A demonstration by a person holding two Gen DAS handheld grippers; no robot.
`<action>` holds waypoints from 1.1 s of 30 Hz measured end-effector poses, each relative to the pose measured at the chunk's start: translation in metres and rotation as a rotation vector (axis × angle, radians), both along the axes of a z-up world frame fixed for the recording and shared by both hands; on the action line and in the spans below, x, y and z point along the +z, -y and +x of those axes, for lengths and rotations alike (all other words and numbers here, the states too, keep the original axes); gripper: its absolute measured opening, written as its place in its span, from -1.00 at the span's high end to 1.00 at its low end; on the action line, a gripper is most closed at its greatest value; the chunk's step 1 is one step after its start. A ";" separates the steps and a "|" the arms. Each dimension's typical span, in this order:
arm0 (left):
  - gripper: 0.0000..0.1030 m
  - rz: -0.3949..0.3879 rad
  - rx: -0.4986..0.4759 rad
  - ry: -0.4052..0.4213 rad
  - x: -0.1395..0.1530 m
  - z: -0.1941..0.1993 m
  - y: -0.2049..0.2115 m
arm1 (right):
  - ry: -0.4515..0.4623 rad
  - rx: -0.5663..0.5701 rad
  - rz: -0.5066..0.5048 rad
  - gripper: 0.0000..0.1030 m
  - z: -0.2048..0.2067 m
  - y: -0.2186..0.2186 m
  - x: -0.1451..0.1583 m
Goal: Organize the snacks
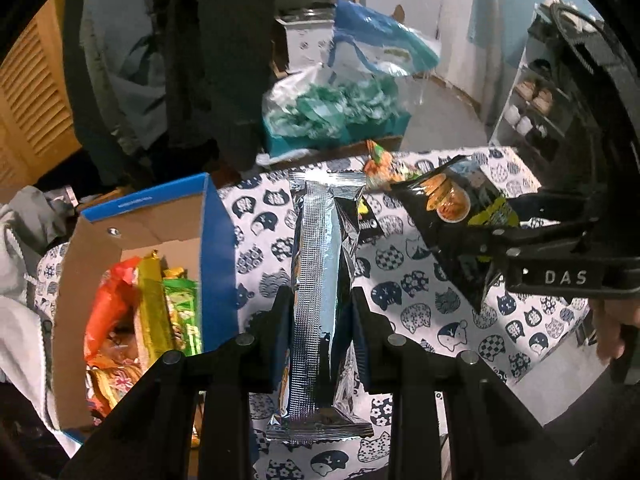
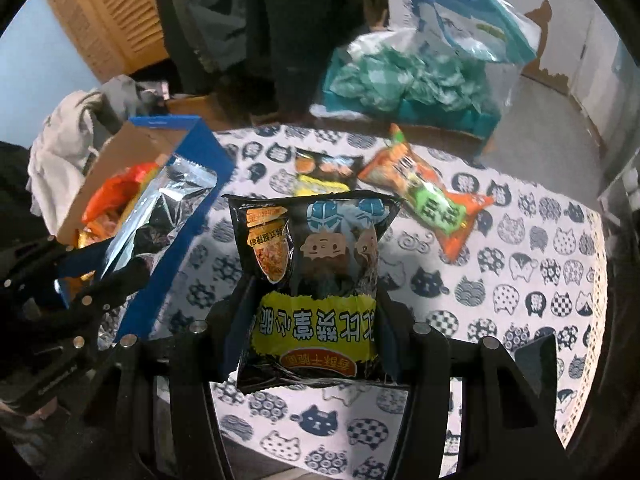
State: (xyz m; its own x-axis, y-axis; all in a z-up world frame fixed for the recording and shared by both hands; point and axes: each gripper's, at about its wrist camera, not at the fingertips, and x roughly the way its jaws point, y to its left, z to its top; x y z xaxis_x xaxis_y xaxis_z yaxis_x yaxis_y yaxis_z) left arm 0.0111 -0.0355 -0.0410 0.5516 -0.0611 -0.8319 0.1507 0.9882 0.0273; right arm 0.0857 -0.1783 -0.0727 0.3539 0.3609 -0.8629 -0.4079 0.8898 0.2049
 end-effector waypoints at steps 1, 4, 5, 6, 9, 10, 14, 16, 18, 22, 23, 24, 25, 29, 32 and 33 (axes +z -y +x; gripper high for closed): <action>0.45 0.002 0.005 0.009 0.003 -0.001 -0.003 | 0.006 0.002 0.005 -0.06 0.000 -0.003 0.002; 0.45 0.005 0.016 0.026 0.009 -0.002 -0.009 | 0.015 0.013 0.025 -0.06 0.000 -0.013 0.006; 0.45 0.003 0.019 0.033 0.011 -0.002 -0.012 | 0.016 0.017 0.032 -0.06 0.000 -0.017 0.007; 0.45 0.002 0.025 0.039 0.012 -0.003 -0.016 | 0.016 0.021 0.035 -0.06 0.001 -0.020 0.008; 0.45 -0.009 0.045 0.045 0.016 -0.002 -0.027 | 0.022 0.031 0.041 -0.06 0.002 -0.032 0.011; 0.45 -0.014 0.056 0.047 0.017 -0.003 -0.033 | 0.023 0.036 0.046 -0.06 0.003 -0.037 0.012; 0.45 -0.016 0.098 0.056 0.017 -0.004 -0.054 | 0.033 0.060 0.063 -0.06 0.005 -0.056 0.019; 0.45 -0.022 0.118 0.053 0.016 -0.004 -0.063 | 0.036 0.071 0.072 -0.06 0.006 -0.065 0.021; 0.45 -0.032 0.141 0.049 0.015 -0.006 -0.075 | 0.037 0.089 0.078 -0.06 0.007 -0.077 0.024; 0.45 -0.037 0.179 0.052 0.014 -0.011 -0.094 | 0.042 0.116 0.084 -0.06 0.010 -0.098 0.028; 0.45 -0.041 0.189 0.053 0.014 -0.012 -0.100 | 0.043 0.121 0.085 -0.07 0.010 -0.103 0.029; 0.45 -0.044 0.197 0.053 0.014 -0.012 -0.104 | 0.043 0.127 0.086 -0.07 0.011 -0.108 0.030; 0.45 -0.046 0.208 0.054 0.014 -0.013 -0.110 | 0.043 0.132 0.087 -0.06 0.011 -0.112 0.031; 0.45 -0.052 0.247 0.051 0.012 -0.015 -0.127 | 0.046 0.156 0.088 -0.07 0.012 -0.129 0.033; 0.45 -0.061 0.272 0.047 0.010 -0.017 -0.139 | 0.046 0.170 0.091 -0.07 0.011 -0.140 0.033; 0.45 -0.063 0.281 0.046 0.010 -0.018 -0.143 | 0.042 0.176 0.093 -0.07 0.011 -0.145 0.033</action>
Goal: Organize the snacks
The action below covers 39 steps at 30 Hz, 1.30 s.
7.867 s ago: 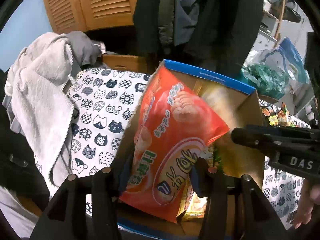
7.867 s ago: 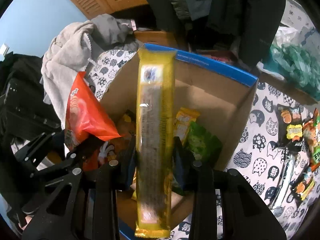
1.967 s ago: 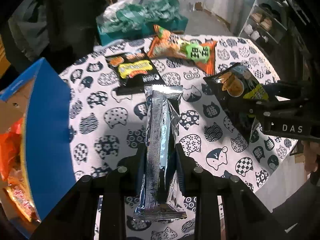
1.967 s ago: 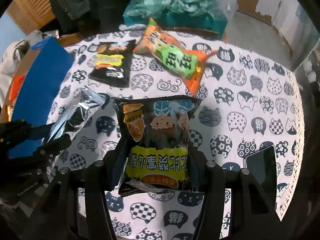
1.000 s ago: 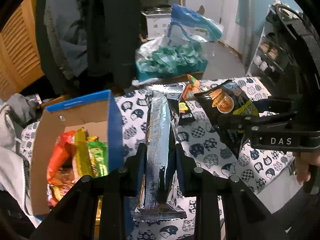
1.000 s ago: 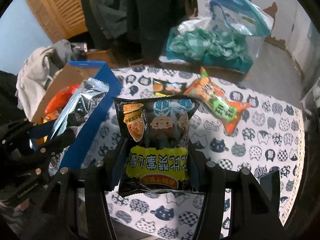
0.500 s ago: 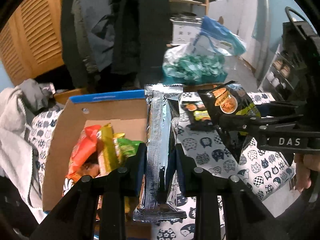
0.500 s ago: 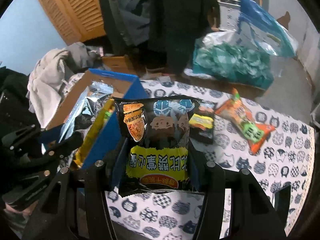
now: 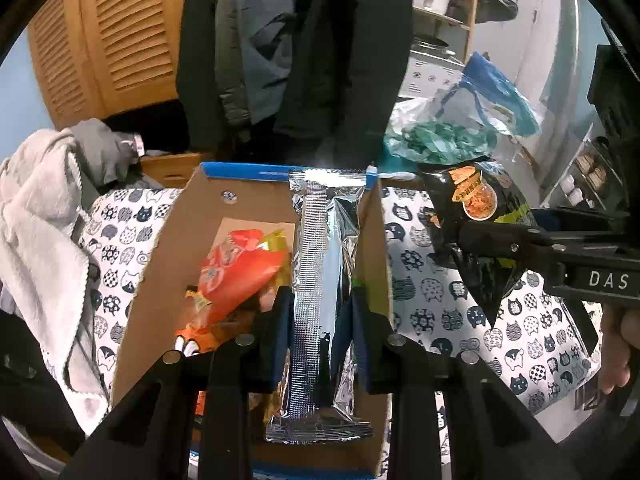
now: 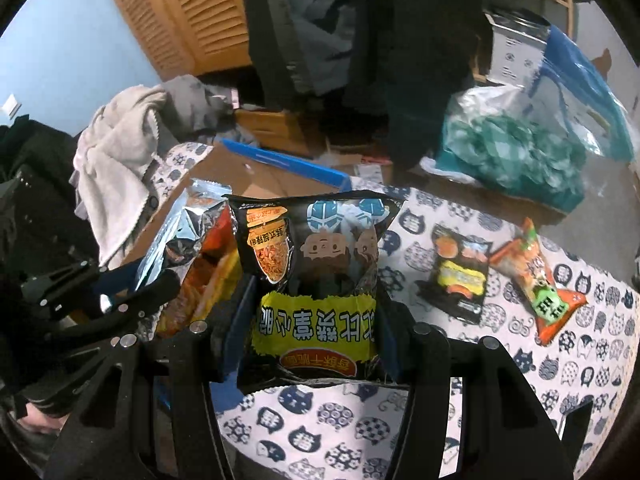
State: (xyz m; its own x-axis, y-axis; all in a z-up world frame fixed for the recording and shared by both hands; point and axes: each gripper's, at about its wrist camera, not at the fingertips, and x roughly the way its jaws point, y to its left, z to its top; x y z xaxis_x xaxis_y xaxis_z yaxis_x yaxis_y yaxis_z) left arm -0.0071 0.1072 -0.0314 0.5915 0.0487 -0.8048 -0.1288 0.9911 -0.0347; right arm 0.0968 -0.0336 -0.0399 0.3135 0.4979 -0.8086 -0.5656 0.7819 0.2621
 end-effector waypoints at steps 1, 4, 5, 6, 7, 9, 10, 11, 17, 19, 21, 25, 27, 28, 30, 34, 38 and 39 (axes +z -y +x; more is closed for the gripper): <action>0.45 -0.001 0.004 0.000 0.000 -0.001 -0.003 | -0.002 0.003 0.002 -0.07 0.000 -0.004 0.000; 0.45 -0.001 0.025 -0.003 -0.002 -0.001 -0.013 | -0.006 0.013 0.003 -0.07 0.000 -0.015 0.000; 0.45 -0.003 0.035 -0.004 -0.002 -0.001 -0.018 | -0.006 0.015 0.004 -0.07 0.001 -0.017 0.000; 0.45 -0.006 0.046 -0.007 -0.003 -0.001 -0.022 | -0.005 0.019 0.004 -0.07 0.001 -0.021 0.001; 0.45 -0.008 0.056 -0.010 -0.003 0.000 -0.026 | -0.005 0.025 0.004 -0.07 0.001 -0.026 0.001; 0.45 -0.012 0.079 -0.018 -0.006 0.000 -0.036 | -0.006 0.033 0.005 -0.07 0.002 -0.033 0.001; 0.45 -0.014 0.086 -0.021 -0.007 0.000 -0.038 | -0.009 0.039 0.007 -0.07 0.002 -0.038 0.001; 0.45 -0.017 0.100 -0.025 -0.009 0.001 -0.043 | -0.013 0.044 0.010 -0.07 0.002 -0.043 0.000; 0.45 -0.047 0.151 -0.063 -0.022 0.002 -0.062 | -0.046 0.077 0.021 -0.07 0.005 -0.070 -0.007; 0.45 -0.066 0.160 -0.074 -0.026 0.002 -0.067 | -0.057 0.083 0.022 -0.07 0.006 -0.078 -0.010; 0.45 -0.075 0.174 -0.084 -0.029 0.002 -0.071 | -0.067 0.090 0.018 -0.07 0.007 -0.085 -0.015; 0.45 -0.073 0.193 -0.097 -0.034 0.002 -0.076 | -0.078 0.103 0.005 -0.07 0.007 -0.095 -0.022; 0.45 -0.072 0.211 -0.100 -0.035 0.001 -0.079 | -0.084 0.107 0.005 -0.07 0.008 -0.098 -0.025; 0.45 -0.071 0.220 -0.099 -0.035 0.001 -0.081 | -0.086 0.112 0.008 -0.07 0.008 -0.099 -0.025; 0.41 -0.081 0.225 -0.096 -0.034 0.000 -0.082 | -0.089 0.117 0.016 -0.08 0.008 -0.102 -0.026; 0.30 -0.085 0.229 -0.086 -0.032 0.000 -0.083 | -0.098 0.121 0.046 -0.07 0.010 -0.101 -0.026; 0.19 -0.087 0.230 -0.080 -0.031 0.000 -0.082 | -0.099 0.111 0.049 -0.07 0.011 -0.097 -0.027; 0.18 -0.092 0.226 -0.078 -0.030 0.000 -0.081 | -0.100 0.106 0.046 -0.07 0.011 -0.095 -0.028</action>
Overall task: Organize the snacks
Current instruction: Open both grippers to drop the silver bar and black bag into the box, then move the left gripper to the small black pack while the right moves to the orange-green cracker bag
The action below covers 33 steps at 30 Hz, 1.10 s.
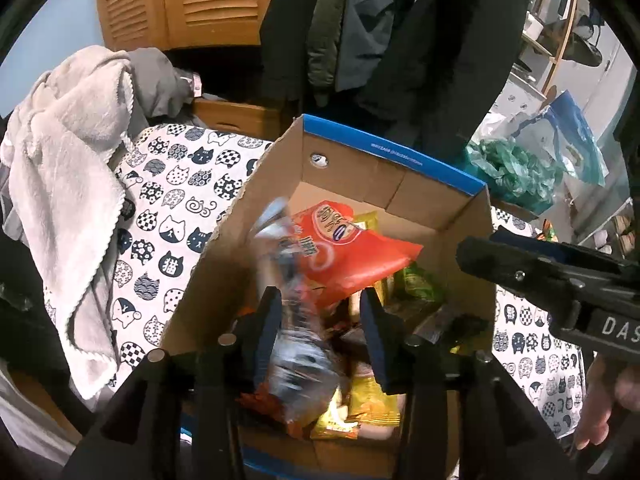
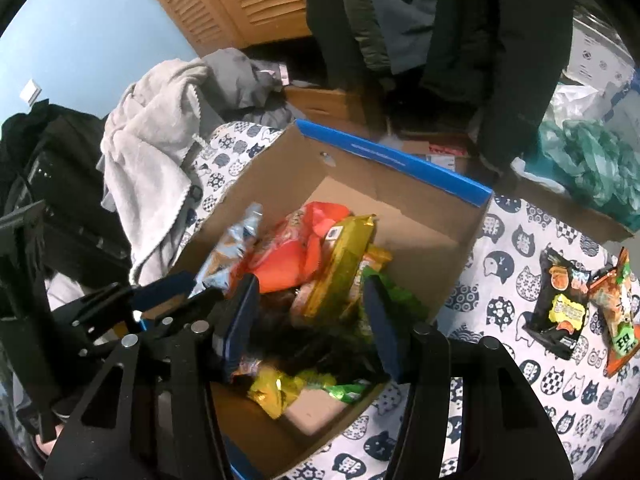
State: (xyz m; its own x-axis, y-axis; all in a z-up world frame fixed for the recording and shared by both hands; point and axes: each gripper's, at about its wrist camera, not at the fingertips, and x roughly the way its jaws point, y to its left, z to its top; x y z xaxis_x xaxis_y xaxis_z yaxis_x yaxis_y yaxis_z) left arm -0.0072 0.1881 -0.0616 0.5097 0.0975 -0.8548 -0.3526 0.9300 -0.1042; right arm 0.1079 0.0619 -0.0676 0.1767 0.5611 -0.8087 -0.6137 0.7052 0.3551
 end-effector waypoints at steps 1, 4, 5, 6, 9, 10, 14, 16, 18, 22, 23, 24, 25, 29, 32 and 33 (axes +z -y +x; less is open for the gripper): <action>0.17 -0.005 -0.005 0.002 0.000 0.000 0.001 | -0.001 -0.003 -0.003 -0.09 0.000 0.001 -0.001; -0.11 -0.008 -0.012 0.010 0.002 0.001 0.005 | 0.006 -0.023 -0.019 -0.25 0.001 0.009 -0.001; -0.15 -0.004 -0.015 0.018 0.003 0.001 0.007 | 0.011 -0.030 -0.023 -0.30 0.002 0.012 0.000; -0.15 -0.003 -0.018 0.023 0.004 0.001 0.009 | 0.016 -0.037 -0.025 -0.32 0.002 0.015 0.001; -0.26 -0.007 -0.036 0.044 0.008 0.001 0.016 | 0.031 -0.053 -0.029 -0.33 0.003 0.027 0.005; -0.27 -0.006 -0.044 0.048 0.009 0.002 0.019 | 0.037 -0.059 -0.030 -0.34 0.003 0.031 0.006; -0.28 0.002 -0.081 0.053 0.012 0.005 0.032 | 0.067 -0.092 -0.047 -0.40 0.002 0.049 0.009; -0.29 0.008 -0.099 0.056 0.013 0.006 0.039 | 0.079 -0.108 -0.056 -0.40 0.001 0.058 0.010; -0.37 0.016 -0.119 0.057 0.015 0.008 0.047 | 0.089 -0.121 -0.067 -0.40 0.002 0.067 0.011; -0.41 0.027 -0.150 0.061 0.017 0.011 0.061 | 0.101 -0.153 -0.080 -0.41 0.003 0.087 0.011; -0.44 0.030 -0.158 0.060 0.017 0.012 0.065 | 0.102 -0.158 -0.081 -0.41 0.003 0.091 0.012; -0.44 0.036 -0.166 0.059 0.018 0.013 0.070 | 0.104 -0.165 -0.084 -0.41 0.002 0.096 0.011; -0.44 0.039 -0.172 0.059 0.018 0.014 0.073 | 0.107 -0.174 -0.088 -0.41 0.002 0.102 0.011; -0.45 0.051 -0.209 0.053 0.018 0.018 0.090 | 0.116 -0.195 -0.103 -0.41 0.001 0.120 0.009; -0.46 0.064 -0.233 0.049 0.018 0.020 0.102 | 0.117 -0.213 -0.113 -0.41 -0.001 0.133 0.008; -0.46 0.070 -0.244 0.046 0.017 0.021 0.107 | 0.119 -0.217 -0.115 -0.41 -0.002 0.136 0.008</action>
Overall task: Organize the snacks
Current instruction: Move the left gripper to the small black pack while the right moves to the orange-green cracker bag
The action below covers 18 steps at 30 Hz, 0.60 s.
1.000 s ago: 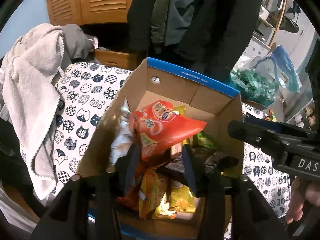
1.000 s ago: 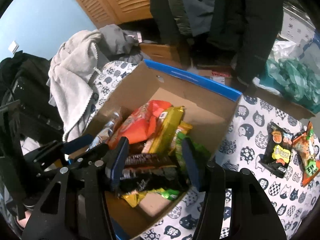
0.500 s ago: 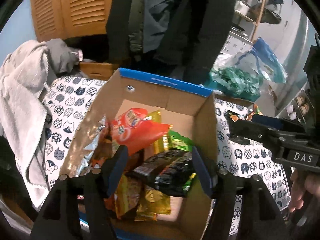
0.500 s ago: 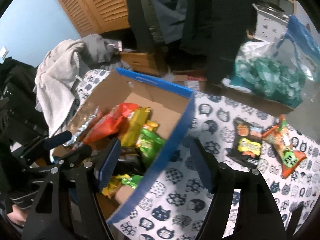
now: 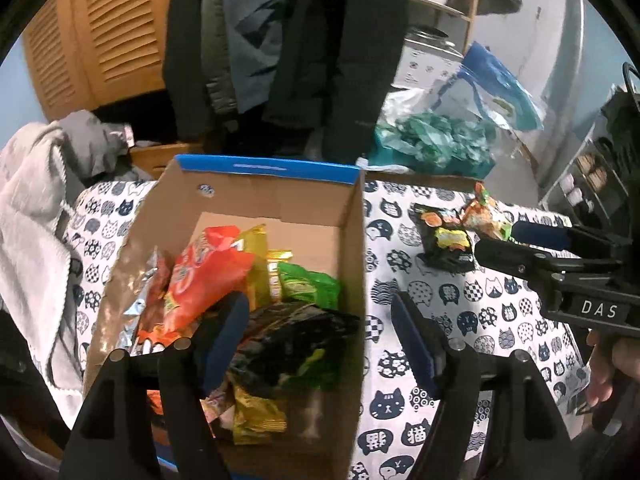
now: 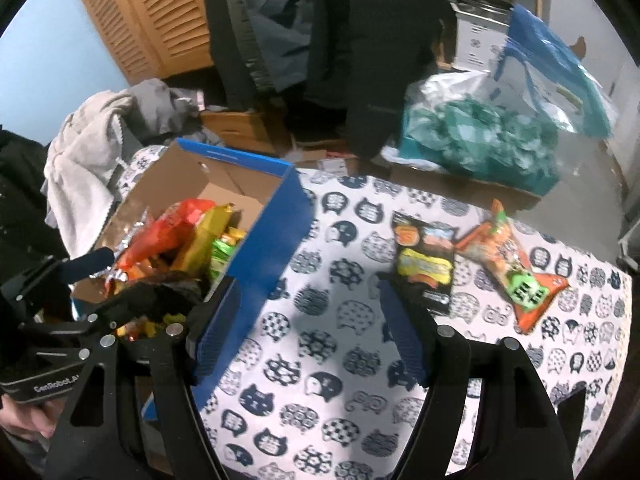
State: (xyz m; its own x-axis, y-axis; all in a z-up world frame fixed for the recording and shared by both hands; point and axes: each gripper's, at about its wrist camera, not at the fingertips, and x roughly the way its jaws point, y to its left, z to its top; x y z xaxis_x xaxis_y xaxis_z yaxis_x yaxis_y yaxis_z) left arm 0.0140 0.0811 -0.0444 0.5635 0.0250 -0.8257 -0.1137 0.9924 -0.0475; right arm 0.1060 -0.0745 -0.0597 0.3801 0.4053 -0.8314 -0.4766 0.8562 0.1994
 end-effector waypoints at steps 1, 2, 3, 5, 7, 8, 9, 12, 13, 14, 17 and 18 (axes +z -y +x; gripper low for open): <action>-0.46 0.005 -0.011 -0.003 0.000 0.001 0.005 | 0.004 -0.007 -0.003 -0.42 -0.001 0.005 0.000; -0.46 0.007 -0.017 -0.004 -0.001 0.001 0.008 | 0.008 -0.015 -0.007 -0.41 -0.002 0.010 0.000; -0.46 0.013 -0.030 -0.007 -0.002 0.002 0.013 | 0.011 -0.021 -0.011 -0.41 -0.002 0.013 0.000; -0.47 0.027 -0.046 -0.010 -0.002 0.003 0.022 | 0.014 -0.032 -0.017 -0.42 -0.003 0.021 0.000; -0.49 0.039 -0.063 -0.015 -0.003 0.006 0.031 | 0.015 -0.046 -0.022 -0.42 -0.004 0.031 -0.001; -0.50 0.044 -0.073 -0.017 -0.004 0.007 0.037 | 0.014 -0.052 -0.024 -0.42 -0.005 0.036 -0.002; -0.51 0.047 -0.079 -0.018 -0.004 0.008 0.040 | 0.013 -0.058 -0.026 -0.42 -0.004 0.041 -0.003; -0.52 0.058 -0.102 -0.024 -0.007 0.011 0.052 | 0.012 -0.081 -0.032 -0.42 -0.004 0.057 -0.005; -0.52 0.065 -0.112 -0.029 -0.008 0.013 0.057 | 0.013 -0.087 -0.035 -0.42 -0.004 0.061 -0.005; -0.52 0.072 -0.121 -0.032 -0.010 0.014 0.062 | 0.014 -0.095 -0.039 -0.42 -0.004 0.066 -0.006; -0.52 0.094 -0.143 -0.044 -0.015 0.018 0.074 | 0.014 -0.124 -0.066 -0.43 -0.002 0.081 -0.010; -0.52 0.103 -0.152 -0.050 -0.017 0.019 0.079 | 0.011 -0.132 -0.072 -0.43 -0.002 0.087 -0.012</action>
